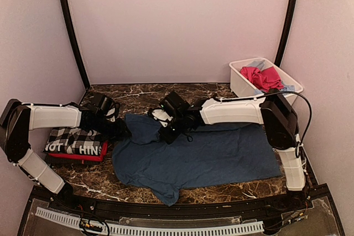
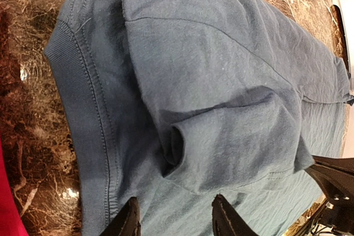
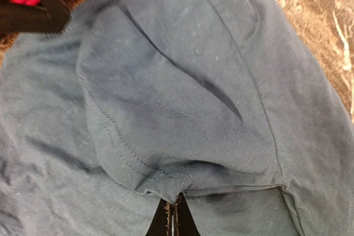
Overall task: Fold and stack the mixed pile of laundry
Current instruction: Adjust the 1/3-folded T-shirt at the center of the board.
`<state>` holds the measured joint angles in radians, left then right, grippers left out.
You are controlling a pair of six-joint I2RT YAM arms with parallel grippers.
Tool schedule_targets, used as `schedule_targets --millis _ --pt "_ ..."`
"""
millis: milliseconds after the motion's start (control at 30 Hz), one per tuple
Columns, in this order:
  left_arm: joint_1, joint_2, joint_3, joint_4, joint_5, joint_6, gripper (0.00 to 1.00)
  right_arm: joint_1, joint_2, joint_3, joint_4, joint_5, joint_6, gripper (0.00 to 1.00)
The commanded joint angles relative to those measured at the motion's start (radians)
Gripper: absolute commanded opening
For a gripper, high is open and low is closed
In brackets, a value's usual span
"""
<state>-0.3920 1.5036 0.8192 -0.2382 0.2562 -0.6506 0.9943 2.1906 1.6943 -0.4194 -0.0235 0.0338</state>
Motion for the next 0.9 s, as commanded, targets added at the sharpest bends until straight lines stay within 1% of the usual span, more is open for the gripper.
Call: schedule_targets --millis 0,100,233,333,500,600,667,700,733,800,867 --pt "-0.004 -0.002 0.016 -0.033 -0.009 0.013 0.44 0.001 -0.041 -0.015 0.007 -0.015 -0.009 0.00" --pt "-0.004 -0.008 0.015 -0.041 -0.007 0.016 0.44 0.001 -0.046 -0.031 -0.012 -0.033 -0.009 0.00" --pt "-0.004 -0.033 0.001 -0.061 -0.012 0.031 0.44 -0.001 -0.085 -0.118 -0.005 -0.033 -0.012 0.00" --pt "-0.005 -0.044 -0.022 -0.037 0.033 0.041 0.45 -0.017 -0.090 -0.163 0.012 -0.036 -0.008 0.00" --pt "-0.016 -0.029 -0.035 0.005 0.068 0.042 0.45 -0.026 -0.040 -0.129 0.000 -0.061 -0.001 0.00" --pt "-0.019 -0.014 -0.029 0.034 0.080 0.036 0.47 -0.026 -0.039 -0.113 -0.009 -0.059 0.001 0.09" --pt "-0.019 0.007 -0.019 0.045 0.089 0.036 0.48 -0.028 -0.057 -0.116 -0.009 -0.048 -0.001 0.10" --pt "-0.019 0.024 -0.011 0.056 0.101 0.036 0.49 -0.030 -0.066 -0.120 -0.009 -0.040 -0.002 0.10" --pt "-0.019 0.033 -0.008 0.061 0.109 0.035 0.49 -0.032 -0.073 -0.126 -0.008 -0.027 -0.004 0.07" --pt "-0.020 0.061 -0.001 0.075 0.124 0.031 0.49 -0.043 -0.085 -0.142 -0.002 -0.013 -0.005 0.00" --pt "-0.023 0.078 0.001 0.089 0.132 0.030 0.50 -0.061 -0.094 -0.161 0.006 -0.026 -0.005 0.00"
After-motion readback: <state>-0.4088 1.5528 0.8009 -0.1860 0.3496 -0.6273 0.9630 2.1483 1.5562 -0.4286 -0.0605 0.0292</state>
